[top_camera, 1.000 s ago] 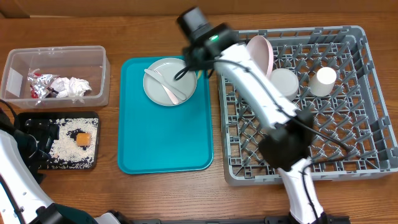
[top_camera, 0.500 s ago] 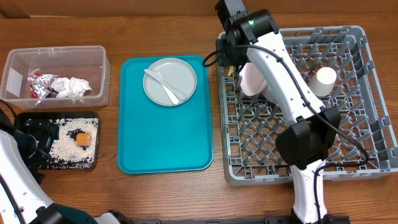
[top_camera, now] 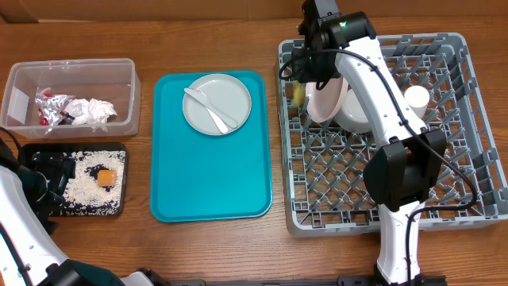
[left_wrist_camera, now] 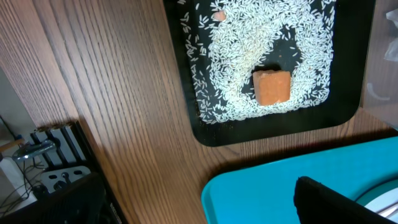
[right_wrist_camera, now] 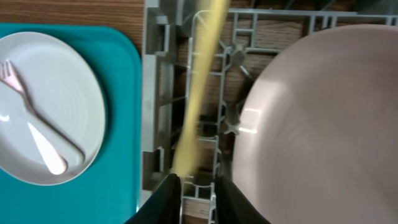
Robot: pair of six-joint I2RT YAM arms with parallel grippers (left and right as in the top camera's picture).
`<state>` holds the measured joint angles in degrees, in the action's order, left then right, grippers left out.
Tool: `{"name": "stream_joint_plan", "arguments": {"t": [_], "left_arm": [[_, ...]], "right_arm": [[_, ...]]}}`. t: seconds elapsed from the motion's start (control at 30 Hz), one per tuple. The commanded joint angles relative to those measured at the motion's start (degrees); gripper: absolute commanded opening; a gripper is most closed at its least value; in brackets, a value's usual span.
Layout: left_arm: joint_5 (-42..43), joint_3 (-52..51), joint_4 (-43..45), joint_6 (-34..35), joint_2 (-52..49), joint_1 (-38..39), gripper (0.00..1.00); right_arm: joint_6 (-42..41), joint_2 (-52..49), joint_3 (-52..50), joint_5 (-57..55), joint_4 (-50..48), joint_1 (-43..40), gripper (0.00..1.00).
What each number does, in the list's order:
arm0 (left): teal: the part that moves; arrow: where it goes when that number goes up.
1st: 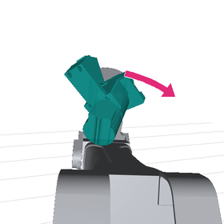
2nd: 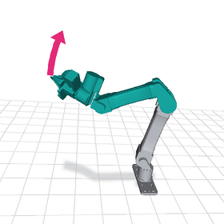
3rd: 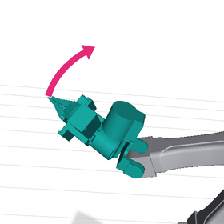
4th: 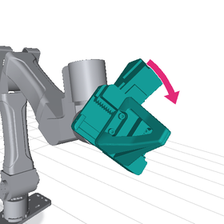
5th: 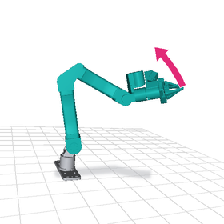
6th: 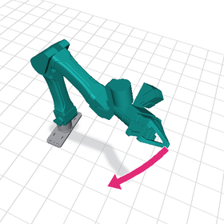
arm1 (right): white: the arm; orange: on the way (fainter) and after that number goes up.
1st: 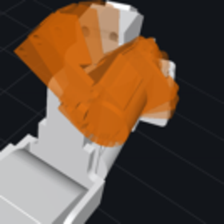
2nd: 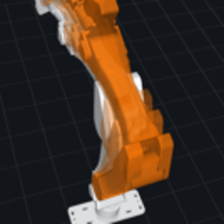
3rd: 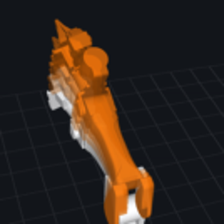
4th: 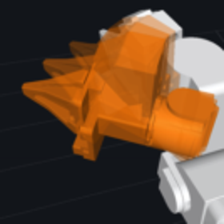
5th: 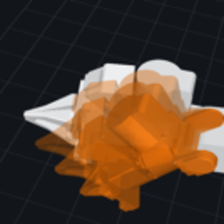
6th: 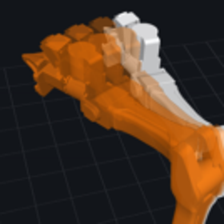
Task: Sort waste into correct bins and load items into the dishwasher rack
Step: 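Carry the yellow spoon to the rack and insert it beside the pink plate, then release the spoon and reach the right gripper to the white knife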
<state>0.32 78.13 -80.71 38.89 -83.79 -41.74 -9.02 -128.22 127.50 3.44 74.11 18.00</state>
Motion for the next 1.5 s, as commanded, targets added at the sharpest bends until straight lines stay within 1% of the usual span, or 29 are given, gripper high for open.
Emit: {"name": "stream_joint_plan", "arguments": {"t": [0.0,0.1,0.2,0.27,0.37,0.4,0.43,0.47,0.5,0.53,0.6,0.8,0.87,0.93,1.03,1.1,1.23,1.43,1.47], "left_arm": [[-0.7,-0.2,0.0,0.5,0.7,-0.2,1.00],[-0.8,-0.2,0.0,0.5,0.7,-0.2,1.00],[-0.8,-0.2,0.0,0.5,0.7,-0.2,1.00],[-0.8,-0.2,0.0,0.5,0.7,-0.2,1.00],[-0.7,-0.2,0.0,0.5,0.7,-0.2,1.00],[-0.7,-0.2,0.0,0.5,0.7,-0.2,1.00],[-0.7,-0.2,0.0,0.5,0.7,-0.2,1.00],[-0.7,-0.2,0.0,0.5,0.7,-0.2,1.00],[-0.8,-0.2,0.0,0.5,0.7,-0.2,1.00],[-0.7,-0.2,0.0,0.5,0.7,-0.2,1.00],[-0.7,-0.2,0.0,0.5,0.7,-0.2,1.00],[-0.8,-0.2,0.0,0.5,0.7,-0.2,0.99],[-0.8,-0.2,0.0,0.5,0.7,-0.2,1.00],[-0.7,-0.2,0.0,0.5,0.7,-0.2,1.00],[-0.8,-0.2,0.0,0.5,0.7,-0.2,1.00],[-0.7,-0.2,0.0,0.5,0.7,-0.2,1.00],[-0.8,-0.2,0.0,0.5,0.7,-0.3,1.00],[-0.7,-0.2,0.0,0.5,0.7,-0.1,1.00],[-0.8,-0.2,0.1,0.5,0.7,-0.1,1.00]], "right_arm": [[0.6,-0.2,-0.1,1.6,-0.4,0.3,0.25],[0.5,-0.2,-0.1,1.6,-0.4,0.3,0.36],[0.5,-0.1,0.1,2.1,-0.7,0.3,0.38],[0.5,0.3,1.2,4.7,-0.3,0.3,0.39],[0.5,1.4,3.4,9.0,-0.9,1.3,0.43],[0.5,1.7,4.0,10.1,-1.6,2.0,0.46],[0.5,2.1,4.4,11.4,-2.8,3.0,0.57],[0.5,2.3,4.5,12.1,-4.5,4.4,0.78],[0.5,2.3,4.5,12.1,-5.7,5.5,0.88],[0.5,2.2,4.5,11.9,-6.7,6.6,0.93],[0.5,0.6,4.5,10.9,-9.4,10.1,0.96],[0.5,-6.2,3.9,4.4,-14.9,16.5,0.96],[0.8,-8.9,3.9,3.9,-16.2,17.7,0.96],[1.2,-11.2,3.9,3.9,-17.1,18.4,0.93],[1.6,-13.9,3.9,4.0,-18.0,18.8,0.83],[1.6,-15.1,3.9,3.9,-18.1,19.0,0.80],[1.6,-17.1,3.9,3.9,-18.3,19.0,0.69],[1.6,-17.6,3.8,4.1,-18.3,19.2,0.49],[1.6,-17.6,3.8,4.1,-18.3,19.3,0.49]]}}
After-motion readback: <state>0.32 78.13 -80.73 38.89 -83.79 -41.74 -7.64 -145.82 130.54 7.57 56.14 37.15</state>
